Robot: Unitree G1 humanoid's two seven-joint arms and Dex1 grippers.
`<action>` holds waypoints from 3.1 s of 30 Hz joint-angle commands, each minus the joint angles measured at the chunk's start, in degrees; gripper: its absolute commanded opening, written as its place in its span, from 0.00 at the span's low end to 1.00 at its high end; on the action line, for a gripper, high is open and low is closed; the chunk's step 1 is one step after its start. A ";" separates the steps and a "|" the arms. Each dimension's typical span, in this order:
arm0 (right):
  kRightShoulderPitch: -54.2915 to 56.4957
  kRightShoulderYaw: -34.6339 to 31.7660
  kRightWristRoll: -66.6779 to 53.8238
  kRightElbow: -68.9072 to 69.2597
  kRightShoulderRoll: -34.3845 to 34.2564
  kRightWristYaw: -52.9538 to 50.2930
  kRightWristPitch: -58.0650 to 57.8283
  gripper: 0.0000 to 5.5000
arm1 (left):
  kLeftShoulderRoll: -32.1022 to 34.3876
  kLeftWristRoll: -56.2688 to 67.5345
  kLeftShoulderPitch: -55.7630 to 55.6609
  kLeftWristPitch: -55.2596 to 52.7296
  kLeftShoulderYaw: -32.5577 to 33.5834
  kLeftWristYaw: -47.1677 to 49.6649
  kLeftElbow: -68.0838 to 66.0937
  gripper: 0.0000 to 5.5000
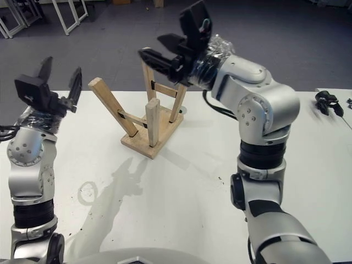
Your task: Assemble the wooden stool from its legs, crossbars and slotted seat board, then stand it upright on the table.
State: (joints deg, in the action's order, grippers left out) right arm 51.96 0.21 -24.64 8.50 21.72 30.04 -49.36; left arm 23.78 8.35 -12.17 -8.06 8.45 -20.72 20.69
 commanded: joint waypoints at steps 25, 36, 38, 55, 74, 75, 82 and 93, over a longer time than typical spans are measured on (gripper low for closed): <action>-12.22 5.04 -3.40 13.16 12.09 20.62 -2.56 0.59 | 7.06 15.55 -5.18 -8.06 -9.33 -31.48 -12.63 0.68; -2.28 10.03 13.20 -38.30 13.46 28.58 26.66 0.59 | 7.02 14.27 -11.09 -6.36 -12.33 -38.59 -23.57 0.36; 0.35 10.61 14.63 -45.57 9.95 29.26 31.71 0.59 | 7.46 14.34 -11.49 -6.84 -12.78 -39.91 -23.87 0.36; 6.35 6.46 16.05 -61.32 3.69 43.73 51.41 0.59 | 10.88 12.59 -13.23 -5.85 -12.00 -45.80 -29.61 0.36; -7.83 10.51 12.86 -41.51 7.34 54.11 36.63 0.46 | 15.09 19.32 -10.45 -11.88 -9.10 -53.51 -29.46 0.21; -7.52 10.00 11.81 -40.44 7.50 54.46 35.43 0.45 | 15.18 19.75 -10.39 -12.56 -8.88 -53.51 -29.03 0.21; -7.62 6.92 7.06 -29.56 7.40 50.50 29.65 0.54 | 14.63 20.03 -9.76 -13.65 -8.03 -51.31 -27.10 0.21; -11.47 5.23 8.19 -25.03 11.01 46.06 33.10 0.77 | 14.96 19.34 -9.27 -12.39 -7.55 -51.09 -27.76 0.21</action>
State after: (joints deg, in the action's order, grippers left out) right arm 41.16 6.75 -16.00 -16.37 30.76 76.02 -16.36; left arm 38.28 28.57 -22.12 -20.44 0.18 -72.93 -6.38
